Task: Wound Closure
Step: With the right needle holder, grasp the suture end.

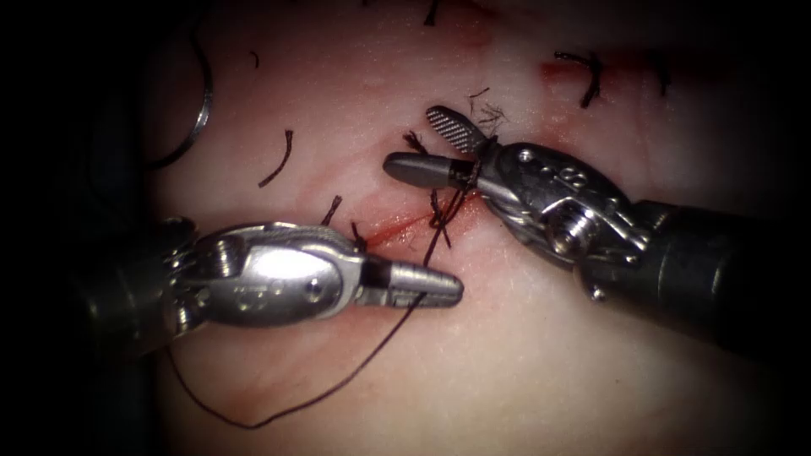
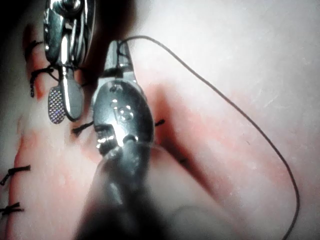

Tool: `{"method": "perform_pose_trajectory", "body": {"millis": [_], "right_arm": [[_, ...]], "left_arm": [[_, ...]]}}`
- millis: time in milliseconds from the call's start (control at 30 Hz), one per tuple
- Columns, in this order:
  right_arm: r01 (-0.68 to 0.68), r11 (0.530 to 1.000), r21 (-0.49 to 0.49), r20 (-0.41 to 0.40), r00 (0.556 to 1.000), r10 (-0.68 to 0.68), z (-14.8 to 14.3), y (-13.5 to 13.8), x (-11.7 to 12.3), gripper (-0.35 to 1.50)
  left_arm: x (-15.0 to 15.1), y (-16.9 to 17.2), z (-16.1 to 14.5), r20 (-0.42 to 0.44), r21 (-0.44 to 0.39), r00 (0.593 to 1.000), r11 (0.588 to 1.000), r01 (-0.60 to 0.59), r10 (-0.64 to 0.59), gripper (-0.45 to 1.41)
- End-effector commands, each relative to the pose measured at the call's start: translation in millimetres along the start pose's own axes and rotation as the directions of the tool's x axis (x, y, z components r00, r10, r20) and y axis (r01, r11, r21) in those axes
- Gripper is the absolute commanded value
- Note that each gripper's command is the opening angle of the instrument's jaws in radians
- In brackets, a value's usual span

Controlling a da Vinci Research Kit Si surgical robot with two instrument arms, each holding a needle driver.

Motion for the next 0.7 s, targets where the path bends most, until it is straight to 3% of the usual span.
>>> {"method": "perform_pose_trajectory", "body": {"millis": [33, 300, 433, 700], "right_arm": [[0.03, 1.0, -0.009, 0.017, 0.999, -0.029, 1.4, 0.0, -0.1, 0.96], [0.143, 0.989, -0.03, 0.153, 0.979, -0.137, 3.3, -0.5, -1.4, 0.93], [0.174, 0.984, -0.029, 0.166, 0.972, -0.167, 3.5, -0.4, -1.6, 0.71], [0.237, 0.969, -0.073, 0.217, 0.952, -0.216, 4.0, 0.8, -1.6, 0.59]], "left_arm": [[-0.3, -0.4, 0.6, 0.002, -0.001, 1.0, 1.0, -0.004, 0.004, -0.35], [-0.5, -0.3, 0.7, 0.0, -0.004, 1.0, 1.0, 0.005, -0.005, -0.35], [-0.5, -0.3, 0.7, 0.0, -0.004, 1.0, 1.0, 0.005, -0.005, -0.35], [-0.5, -0.2, 0.7, 0.0, -0.008, 1.0, 1.0, 0.011, -0.011, -0.35]]}}
